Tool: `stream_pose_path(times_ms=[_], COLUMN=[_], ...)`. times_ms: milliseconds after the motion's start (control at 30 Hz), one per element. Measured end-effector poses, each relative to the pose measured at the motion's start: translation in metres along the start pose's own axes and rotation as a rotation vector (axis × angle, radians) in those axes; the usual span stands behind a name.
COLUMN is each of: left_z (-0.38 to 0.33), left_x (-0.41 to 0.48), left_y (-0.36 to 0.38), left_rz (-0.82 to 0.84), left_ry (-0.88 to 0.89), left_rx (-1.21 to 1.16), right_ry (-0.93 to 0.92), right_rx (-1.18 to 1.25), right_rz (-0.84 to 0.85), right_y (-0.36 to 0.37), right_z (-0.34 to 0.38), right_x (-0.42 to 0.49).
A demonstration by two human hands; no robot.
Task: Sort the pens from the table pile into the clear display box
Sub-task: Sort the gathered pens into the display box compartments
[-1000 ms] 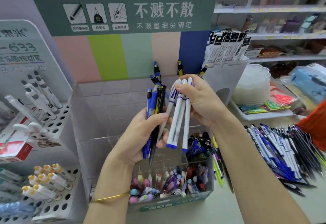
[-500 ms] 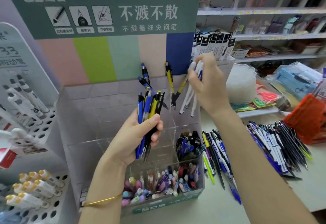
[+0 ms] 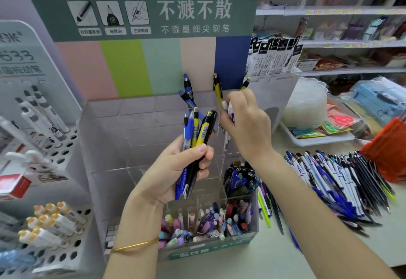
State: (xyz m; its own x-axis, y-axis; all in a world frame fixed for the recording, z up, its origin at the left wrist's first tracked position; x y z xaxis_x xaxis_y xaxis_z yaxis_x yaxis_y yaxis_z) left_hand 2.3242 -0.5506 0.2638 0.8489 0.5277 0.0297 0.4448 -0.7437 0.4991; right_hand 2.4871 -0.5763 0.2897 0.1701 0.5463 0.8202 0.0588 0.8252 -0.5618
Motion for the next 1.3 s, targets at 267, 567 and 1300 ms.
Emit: stream_pose_path(times_ms=[267, 567, 1300], left_z=[0.000, 0.000, -0.010], left_x=[0.000, -0.002, -0.001], left_y=[-0.004, -0.005, -0.001], left_rz=[-0.063, -0.084, -0.080], left_ry=[0.011, 0.021, -0.039], left_rx=[0.011, -0.026, 0.006], right_ry=[0.107, 0.267, 0.494], right_rx=[-0.124, 0.132, 1.046], right_rz=[0.214, 0.343, 0.699], right_y=[0.002, -0.024, -0.027], right_z=[0.004, 0.004, 0.023], right_x=[-0.022, -0.013, 0.027])
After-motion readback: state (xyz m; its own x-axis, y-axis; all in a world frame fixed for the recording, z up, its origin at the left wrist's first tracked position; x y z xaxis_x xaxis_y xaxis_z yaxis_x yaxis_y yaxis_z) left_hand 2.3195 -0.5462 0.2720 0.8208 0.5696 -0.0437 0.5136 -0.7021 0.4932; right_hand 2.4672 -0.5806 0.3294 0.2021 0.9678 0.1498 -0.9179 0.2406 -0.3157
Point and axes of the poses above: each hand's wrist, its own x-axis towards the middle knuckle, its own y-axis out of the palm, z = x × y, the point moved 2 cm from there along x, towards the middle knuckle, and after that the axes turned 3 degrees about -x, right-handed, at the moved point
